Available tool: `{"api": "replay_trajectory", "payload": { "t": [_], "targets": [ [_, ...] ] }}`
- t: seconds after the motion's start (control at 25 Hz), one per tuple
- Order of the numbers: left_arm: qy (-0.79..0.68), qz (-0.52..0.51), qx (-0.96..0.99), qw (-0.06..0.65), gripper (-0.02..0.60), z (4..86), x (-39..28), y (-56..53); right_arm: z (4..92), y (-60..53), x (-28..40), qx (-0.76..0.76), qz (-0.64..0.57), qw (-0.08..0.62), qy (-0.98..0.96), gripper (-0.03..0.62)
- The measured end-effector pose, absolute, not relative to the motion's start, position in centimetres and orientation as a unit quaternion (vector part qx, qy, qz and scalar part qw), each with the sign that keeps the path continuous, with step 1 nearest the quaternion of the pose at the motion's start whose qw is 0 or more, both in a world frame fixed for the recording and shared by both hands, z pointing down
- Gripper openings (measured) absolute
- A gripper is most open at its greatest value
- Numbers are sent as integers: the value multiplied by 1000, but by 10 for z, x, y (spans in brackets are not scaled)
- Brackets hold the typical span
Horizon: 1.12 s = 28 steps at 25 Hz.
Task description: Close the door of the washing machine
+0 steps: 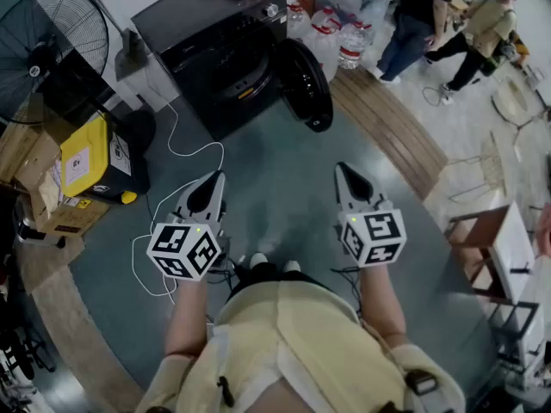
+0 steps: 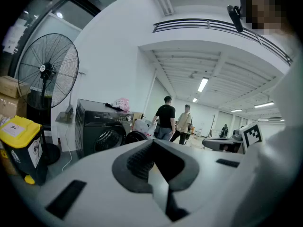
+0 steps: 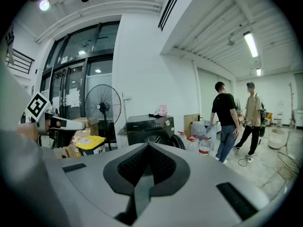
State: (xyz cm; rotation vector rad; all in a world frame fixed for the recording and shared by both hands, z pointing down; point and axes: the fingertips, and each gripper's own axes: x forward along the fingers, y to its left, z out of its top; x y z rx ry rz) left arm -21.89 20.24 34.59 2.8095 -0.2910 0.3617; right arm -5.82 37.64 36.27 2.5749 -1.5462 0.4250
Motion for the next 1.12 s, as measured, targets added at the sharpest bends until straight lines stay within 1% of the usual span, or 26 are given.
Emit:
{"api": "replay_trajectory", "payload": {
  "t": [0.16, 0.44, 0.72, 1.12],
  "targets": [
    [-103, 119, 979, 131, 3, 345, -215, 218, 362, 388, -52, 851, 125, 43, -508, 6],
    [-108, 117, 977, 139, 3, 349, -213, 227, 372, 394, -46, 845, 132, 37, -516, 6],
    [-100, 115, 979, 136, 3, 349, -208, 220, 382, 385, -45, 835, 143, 42, -530, 6],
    [-57, 122, 983, 123, 3, 350, -179, 192, 386, 350, -41, 830, 151, 50, -535, 6]
  ]
}}
